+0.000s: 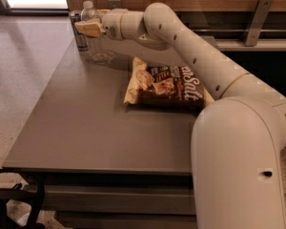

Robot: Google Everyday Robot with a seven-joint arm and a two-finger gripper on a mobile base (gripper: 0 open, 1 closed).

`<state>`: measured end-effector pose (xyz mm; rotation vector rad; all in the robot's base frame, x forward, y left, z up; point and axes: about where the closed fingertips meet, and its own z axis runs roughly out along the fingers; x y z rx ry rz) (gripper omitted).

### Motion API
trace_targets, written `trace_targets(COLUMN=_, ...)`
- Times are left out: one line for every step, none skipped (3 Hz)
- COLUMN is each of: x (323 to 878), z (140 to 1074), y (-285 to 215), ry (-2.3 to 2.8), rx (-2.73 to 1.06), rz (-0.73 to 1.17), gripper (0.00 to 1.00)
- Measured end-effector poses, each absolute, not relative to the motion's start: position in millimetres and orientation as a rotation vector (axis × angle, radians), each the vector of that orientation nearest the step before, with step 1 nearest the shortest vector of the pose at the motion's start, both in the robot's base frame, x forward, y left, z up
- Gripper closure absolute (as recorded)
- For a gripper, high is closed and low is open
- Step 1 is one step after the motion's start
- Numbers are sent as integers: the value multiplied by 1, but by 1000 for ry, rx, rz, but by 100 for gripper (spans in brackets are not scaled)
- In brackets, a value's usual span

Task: Move water bottle near redbull can

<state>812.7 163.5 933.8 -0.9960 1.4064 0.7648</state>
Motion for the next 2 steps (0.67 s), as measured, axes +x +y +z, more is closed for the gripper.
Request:
trace_targets(x=812, z=934, y=165, ry=1406, rx=-997, rz=766, gripper=0)
trace_targets(x=812, z=934, y=165, ry=1406, rx=-997, rz=766, gripper=0)
